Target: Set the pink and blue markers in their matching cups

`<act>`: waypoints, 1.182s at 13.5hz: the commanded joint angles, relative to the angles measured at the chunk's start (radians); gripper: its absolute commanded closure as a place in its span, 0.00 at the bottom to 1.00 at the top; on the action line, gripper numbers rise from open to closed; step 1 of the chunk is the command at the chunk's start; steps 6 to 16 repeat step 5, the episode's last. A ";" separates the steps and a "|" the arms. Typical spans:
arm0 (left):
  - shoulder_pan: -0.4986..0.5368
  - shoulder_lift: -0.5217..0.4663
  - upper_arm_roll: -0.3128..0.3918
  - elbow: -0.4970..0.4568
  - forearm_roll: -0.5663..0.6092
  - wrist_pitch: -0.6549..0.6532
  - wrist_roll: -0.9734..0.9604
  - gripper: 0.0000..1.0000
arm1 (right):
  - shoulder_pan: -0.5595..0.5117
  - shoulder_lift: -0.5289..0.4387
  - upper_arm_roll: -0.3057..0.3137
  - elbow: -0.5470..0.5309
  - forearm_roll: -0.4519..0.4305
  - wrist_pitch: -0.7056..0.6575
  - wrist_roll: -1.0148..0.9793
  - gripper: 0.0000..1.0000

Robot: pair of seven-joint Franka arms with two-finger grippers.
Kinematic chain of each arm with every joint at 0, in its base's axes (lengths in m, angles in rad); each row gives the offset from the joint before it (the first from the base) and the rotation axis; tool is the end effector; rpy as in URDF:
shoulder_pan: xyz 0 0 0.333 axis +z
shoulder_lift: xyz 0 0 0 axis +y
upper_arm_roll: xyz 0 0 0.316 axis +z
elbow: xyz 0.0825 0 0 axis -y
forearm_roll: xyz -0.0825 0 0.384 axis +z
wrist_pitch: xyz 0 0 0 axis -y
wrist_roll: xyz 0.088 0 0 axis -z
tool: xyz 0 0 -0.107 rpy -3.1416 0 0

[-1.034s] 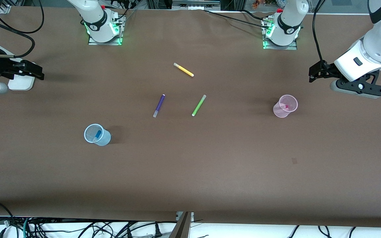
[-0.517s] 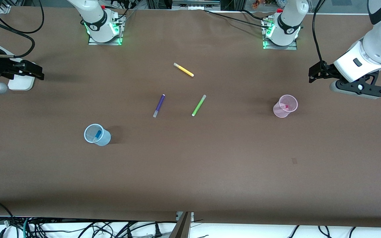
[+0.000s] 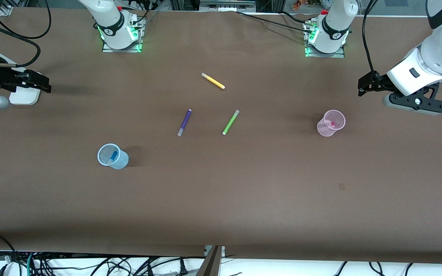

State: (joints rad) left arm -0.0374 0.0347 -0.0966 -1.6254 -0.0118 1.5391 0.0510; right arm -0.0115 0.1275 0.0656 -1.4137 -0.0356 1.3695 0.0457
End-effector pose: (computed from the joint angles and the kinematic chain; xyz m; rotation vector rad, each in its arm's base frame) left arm 0.5526 -0.0749 0.5771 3.1124 -0.2884 -0.1899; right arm 0.5713 0.0240 0.6095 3.0949 0.0069 -0.2635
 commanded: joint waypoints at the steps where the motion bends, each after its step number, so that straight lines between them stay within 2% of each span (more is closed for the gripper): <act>1: 0.005 0.007 -0.003 0.015 0.013 -0.002 0.015 0.00 | -0.007 0.000 0.003 0.004 0.000 0.005 -0.003 0.00; 16: 0.004 0.007 -0.005 0.015 0.013 -0.002 0.010 0.00 | -0.007 0.000 0.003 0.002 0.000 0.005 -0.003 0.00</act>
